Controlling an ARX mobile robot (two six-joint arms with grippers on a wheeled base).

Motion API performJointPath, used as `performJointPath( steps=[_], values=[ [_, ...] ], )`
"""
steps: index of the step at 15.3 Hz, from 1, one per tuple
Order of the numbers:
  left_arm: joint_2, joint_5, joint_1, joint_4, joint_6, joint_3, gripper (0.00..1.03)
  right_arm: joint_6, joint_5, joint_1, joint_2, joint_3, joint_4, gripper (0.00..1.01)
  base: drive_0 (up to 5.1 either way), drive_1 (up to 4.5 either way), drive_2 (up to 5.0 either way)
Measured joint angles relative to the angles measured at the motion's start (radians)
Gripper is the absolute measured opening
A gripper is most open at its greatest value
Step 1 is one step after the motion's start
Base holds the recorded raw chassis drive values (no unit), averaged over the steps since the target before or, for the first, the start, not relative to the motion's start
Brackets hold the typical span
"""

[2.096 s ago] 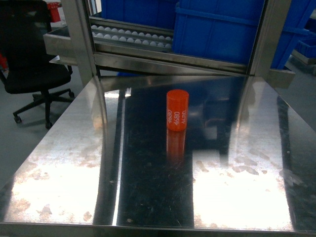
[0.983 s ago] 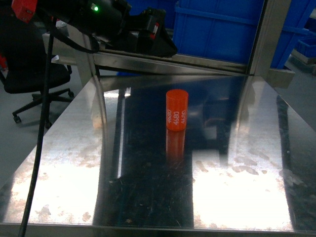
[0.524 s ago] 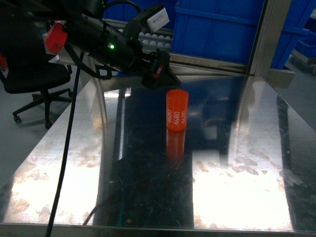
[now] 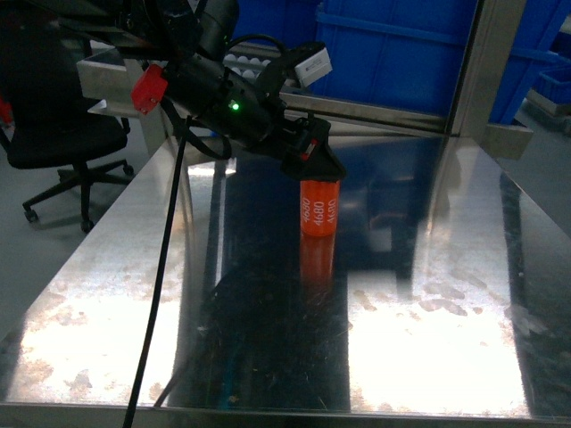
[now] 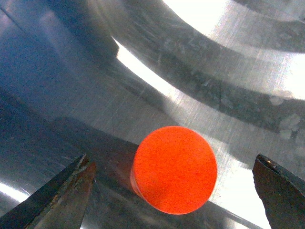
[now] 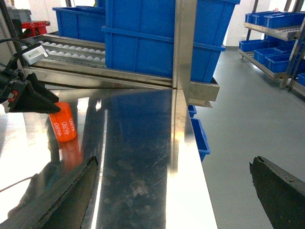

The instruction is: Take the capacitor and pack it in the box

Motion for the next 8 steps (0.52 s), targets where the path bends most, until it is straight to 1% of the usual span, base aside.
performJointPath(
  steps=[2,4,5,8],
  values=[
    [0.066,-0.026,0.000,-0.090,0.044,0.112,0.98,0.000,0.000,0.000,0.000,0.000,0.000,0.98,0.0,0.00,0.0],
    [0.122,-0.031,-0.007,-0.169,0.081,0.195,0.98,0.000,0.000,0.000,0.000,0.000,0.000,0.98,0.0,0.00,0.0],
    [0.148,-0.034,-0.014,-0.195,0.095,0.241,0.98,0.000,0.000,0.000,0.000,0.000,0.000,0.98,0.0,0.00,0.0],
    [0.226,-0.030,-0.027,-0.303,0.113,0.382,0.98,0.000,0.000,0.000,0.000,0.000,0.000,0.98,0.0,0.00,0.0]
  ],
)
